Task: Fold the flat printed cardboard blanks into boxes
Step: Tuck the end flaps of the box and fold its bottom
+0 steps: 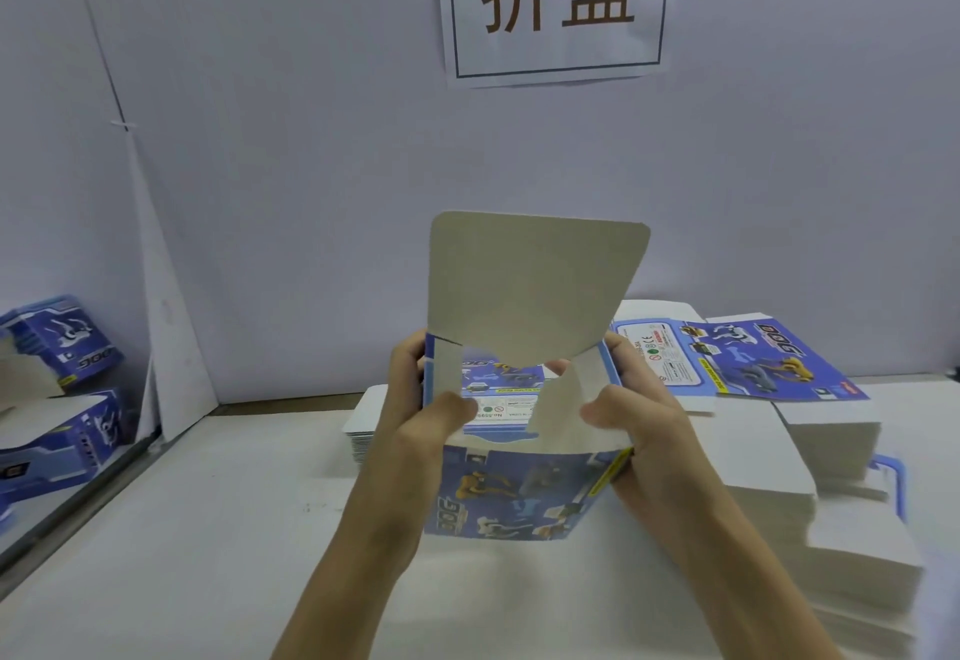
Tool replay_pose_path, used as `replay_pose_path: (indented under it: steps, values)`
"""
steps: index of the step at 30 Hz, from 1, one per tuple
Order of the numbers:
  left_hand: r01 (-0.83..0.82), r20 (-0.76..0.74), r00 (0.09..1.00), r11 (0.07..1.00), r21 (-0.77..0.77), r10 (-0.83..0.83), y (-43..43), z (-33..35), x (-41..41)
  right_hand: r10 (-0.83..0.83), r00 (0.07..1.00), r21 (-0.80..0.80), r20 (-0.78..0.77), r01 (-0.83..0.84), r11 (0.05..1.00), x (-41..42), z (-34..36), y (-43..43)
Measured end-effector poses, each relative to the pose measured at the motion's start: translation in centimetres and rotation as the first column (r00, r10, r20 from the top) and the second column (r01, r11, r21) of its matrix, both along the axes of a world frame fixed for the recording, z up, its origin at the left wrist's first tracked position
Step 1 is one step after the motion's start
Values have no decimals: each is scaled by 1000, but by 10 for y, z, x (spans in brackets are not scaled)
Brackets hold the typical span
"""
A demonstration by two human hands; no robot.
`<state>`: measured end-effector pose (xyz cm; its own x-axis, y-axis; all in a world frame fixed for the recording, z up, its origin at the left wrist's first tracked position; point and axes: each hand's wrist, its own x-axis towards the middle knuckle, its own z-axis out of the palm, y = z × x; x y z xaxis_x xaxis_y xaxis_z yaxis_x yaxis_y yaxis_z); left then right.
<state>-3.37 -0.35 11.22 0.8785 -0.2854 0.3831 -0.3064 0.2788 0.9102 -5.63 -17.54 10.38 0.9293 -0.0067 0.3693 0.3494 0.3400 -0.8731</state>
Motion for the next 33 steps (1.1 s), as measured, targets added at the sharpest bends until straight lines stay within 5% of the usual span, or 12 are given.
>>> replay_pose_path:
  steps: [12,17,20,22,24,27,30,33]
  values:
    - [-48,54,997,998,50,46,0,-1,0,-90,995,-67,48,94,993,-4,7,1]
    - [-247,70,966,968,-49,250,-8,3,-4,-200,979,92,-44,203,975,2,5,7]
    - [-370,243,897,928,-43,369,-9,2,-8,-287,943,233,-169,321,918,5,2,8]
    - [-364,407,867,923,127,286,-9,2,-14,-329,916,261,-231,384,886,7,1,9]
    - [-475,573,785,823,311,236,-11,-2,-15,-364,894,200,-259,419,886,8,0,9]
    - [-628,692,686,663,407,226,-13,-2,-15,-363,904,7,-228,374,927,7,3,8]
    - [-637,686,688,651,412,238,-2,0,-10,-411,902,-124,-132,396,910,1,9,-3]
    - [-618,696,699,627,475,163,12,3,-8,-569,808,-132,151,587,799,-9,17,-15]
